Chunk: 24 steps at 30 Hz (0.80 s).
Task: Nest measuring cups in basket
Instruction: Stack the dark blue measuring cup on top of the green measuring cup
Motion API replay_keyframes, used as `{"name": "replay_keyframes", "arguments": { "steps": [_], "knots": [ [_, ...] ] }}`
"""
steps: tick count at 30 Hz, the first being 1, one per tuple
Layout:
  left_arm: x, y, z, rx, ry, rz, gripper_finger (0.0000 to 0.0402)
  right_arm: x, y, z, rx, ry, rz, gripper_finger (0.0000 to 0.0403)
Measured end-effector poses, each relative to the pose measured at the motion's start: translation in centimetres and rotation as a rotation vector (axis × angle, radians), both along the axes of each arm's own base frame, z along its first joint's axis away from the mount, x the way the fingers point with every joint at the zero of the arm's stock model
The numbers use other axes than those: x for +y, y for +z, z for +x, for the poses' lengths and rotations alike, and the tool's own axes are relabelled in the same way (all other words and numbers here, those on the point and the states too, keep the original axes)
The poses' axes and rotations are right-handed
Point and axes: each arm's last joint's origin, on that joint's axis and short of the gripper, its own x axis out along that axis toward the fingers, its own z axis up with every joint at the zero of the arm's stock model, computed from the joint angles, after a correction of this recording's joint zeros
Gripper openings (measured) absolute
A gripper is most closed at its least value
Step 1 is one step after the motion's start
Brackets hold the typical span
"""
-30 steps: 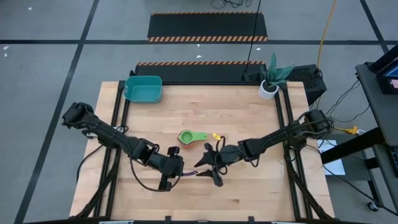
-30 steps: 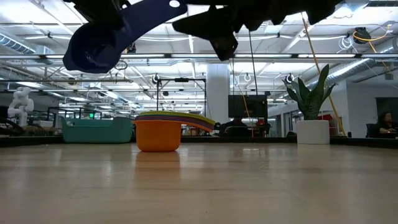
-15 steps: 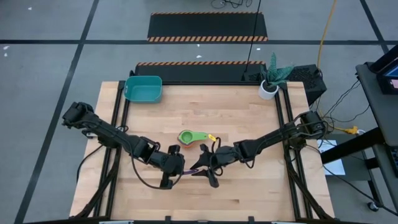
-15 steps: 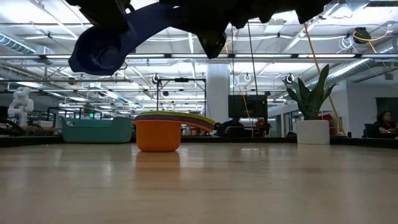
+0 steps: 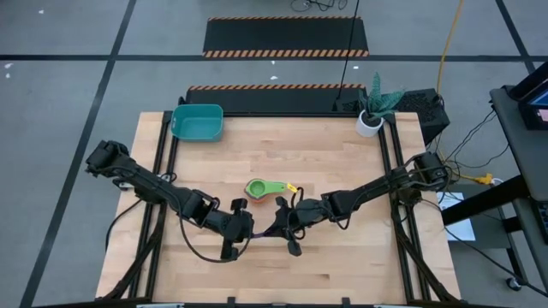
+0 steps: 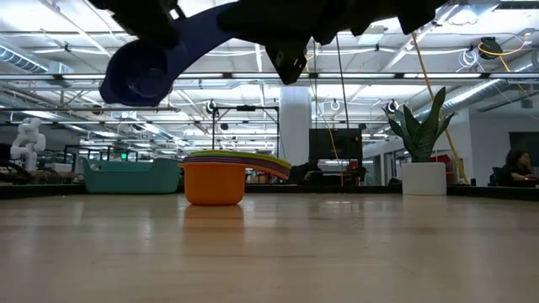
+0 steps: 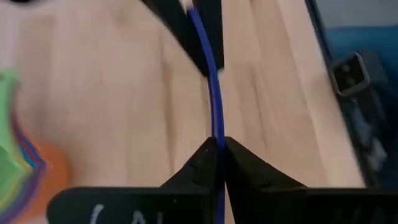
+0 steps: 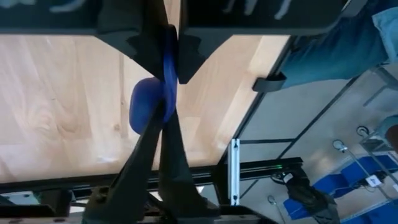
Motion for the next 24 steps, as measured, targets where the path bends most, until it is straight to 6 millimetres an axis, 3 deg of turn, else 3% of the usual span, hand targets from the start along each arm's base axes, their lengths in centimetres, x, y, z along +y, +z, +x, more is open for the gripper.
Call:
{"name": "replay_keyframes", "arguments": {
  "steps": [7,13,19,24],
  "knots": [
    [-0.4,1.0,-0.2,-0.140,0.097,0.147,0.0125,-0.4,0.3,-0.5,0.016,-0.007,-0.013,0.0002],
    [0.4,3.0,-1.4,-0.253,0.247,0.275,0.0201,-1.9,0.9,-2.3,0.025,-0.031,0.017,0.0003],
    [0.7,6.0,-3.5,-0.376,0.289,0.304,0.0218,-5.1,1.9,-5.0,-0.131,-0.094,0.075,0.0002],
    [1.1,7.7,-4.0,-0.464,0.265,0.328,0.0218,-7.4,1.1,-7.2,-0.186,-0.153,0.166,0.0002]
  ]
}}
